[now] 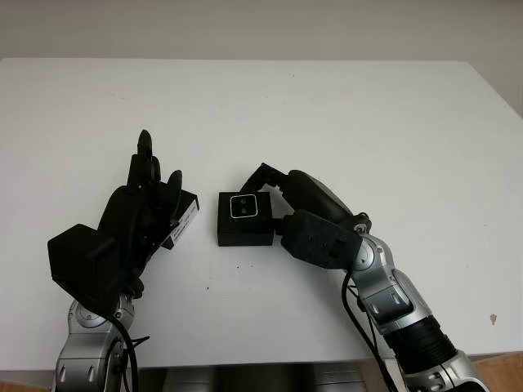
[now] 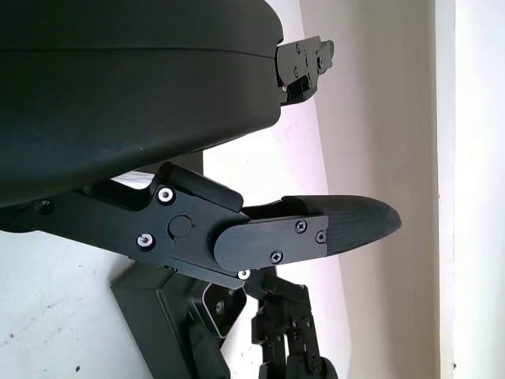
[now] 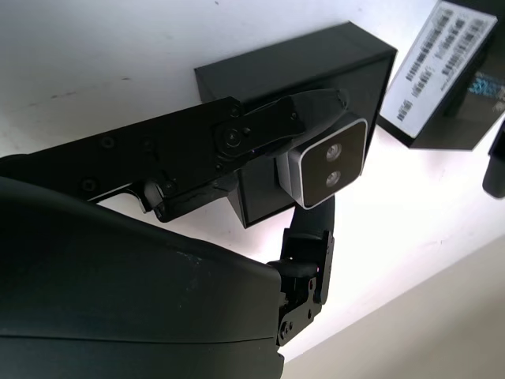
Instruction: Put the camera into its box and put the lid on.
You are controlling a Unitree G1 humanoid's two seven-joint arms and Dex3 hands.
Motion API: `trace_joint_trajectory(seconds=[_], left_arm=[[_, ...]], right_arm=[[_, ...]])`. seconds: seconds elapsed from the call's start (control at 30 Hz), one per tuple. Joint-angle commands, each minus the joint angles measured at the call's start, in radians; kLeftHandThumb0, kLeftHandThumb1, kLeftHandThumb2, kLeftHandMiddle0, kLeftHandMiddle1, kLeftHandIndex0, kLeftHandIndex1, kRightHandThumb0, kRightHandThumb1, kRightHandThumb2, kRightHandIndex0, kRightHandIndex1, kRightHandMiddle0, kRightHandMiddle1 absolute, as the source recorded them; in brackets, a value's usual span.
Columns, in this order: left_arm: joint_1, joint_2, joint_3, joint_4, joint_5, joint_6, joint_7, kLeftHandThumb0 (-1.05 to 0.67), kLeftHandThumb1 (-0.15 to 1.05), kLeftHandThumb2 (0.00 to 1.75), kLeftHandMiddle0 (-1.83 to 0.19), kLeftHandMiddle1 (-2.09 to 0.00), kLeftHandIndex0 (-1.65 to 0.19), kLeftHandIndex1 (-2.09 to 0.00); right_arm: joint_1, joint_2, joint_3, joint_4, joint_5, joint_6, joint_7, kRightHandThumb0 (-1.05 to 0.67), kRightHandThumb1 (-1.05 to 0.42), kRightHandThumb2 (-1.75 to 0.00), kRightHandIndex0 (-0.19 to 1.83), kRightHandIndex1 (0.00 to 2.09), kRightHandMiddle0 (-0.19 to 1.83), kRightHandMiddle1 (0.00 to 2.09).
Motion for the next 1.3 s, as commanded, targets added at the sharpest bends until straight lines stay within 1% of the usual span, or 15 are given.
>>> trace_joint_trajectory(seconds=[0.0, 0.17, 0.47, 0.63, 0.77, 0.97, 1.13, 1.27], left_arm=[[0.007, 0.002, 0.005, -0.010, -0.004, -0.007, 0.000, -0.75, 1.05, 0.53, 0.19, 0.00, 0.19, 0.00], [0.007, 0.004, 0.002, -0.007, 0.002, -0.011, 0.001, -0.75, 1.05, 0.53, 0.19, 0.00, 0.19, 0.00], [0.010, 0.004, -0.001, -0.009, 0.007, -0.006, 0.003, -0.76, 1.05, 0.53, 0.19, 0.00, 0.19, 0.00], [0.011, 0.005, -0.001, -0.008, 0.005, -0.011, 0.000, -0.76, 1.05, 0.53, 0.19, 0.00, 0.19, 0.00], [0.010, 0.006, -0.003, -0.009, 0.010, -0.003, 0.003, -0.76, 1.05, 0.53, 0.19, 0.00, 0.19, 0.00], [0.013, 0.003, -0.004, -0.006, 0.017, -0.008, 0.004, -0.77, 1.05, 0.54, 0.19, 0.00, 0.19, 0.00], [0.016, 0.002, -0.002, -0.011, 0.014, -0.008, 0.003, -0.76, 1.05, 0.54, 0.19, 0.00, 0.19, 0.00], [0.017, 0.000, -0.004, -0.016, 0.014, 0.001, 0.007, -0.77, 1.05, 0.53, 0.19, 0.00, 0.19, 0.00]], right_arm=[[0.008, -0.010, 0.016, -0.014, -0.008, -0.003, 0.014, -0.67, -0.95, -0.06, -0.09, 0.00, 0.06, 0.19], [0.019, -0.018, 0.009, -0.044, -0.008, -0.008, 0.020, -0.68, -0.95, -0.05, -0.16, 0.00, 0.01, 0.13], [0.034, -0.030, -0.015, -0.099, 0.016, -0.016, 0.036, -0.69, -0.93, -0.05, -0.19, 0.02, -0.03, 0.08], [0.027, -0.056, -0.031, -0.184, -0.009, 0.008, 0.042, -0.73, -0.93, -0.05, -0.18, 0.02, -0.07, 0.05], [0.015, -0.056, -0.067, -0.237, 0.010, 0.035, 0.053, -0.70, -0.91, -0.05, -0.18, 0.03, -0.09, 0.04], [-0.045, -0.081, -0.115, -0.236, 0.023, 0.040, 0.065, -0.73, -0.91, -0.05, -0.14, 0.06, -0.06, 0.06], [-0.096, -0.101, -0.149, -0.218, 0.055, 0.066, 0.097, -0.72, -0.93, -0.06, -0.14, 0.06, -0.07, 0.06], [-0.111, -0.122, -0.152, -0.203, 0.063, 0.052, 0.105, -0.74, -0.93, -0.06, -0.14, 0.06, -0.05, 0.06]])
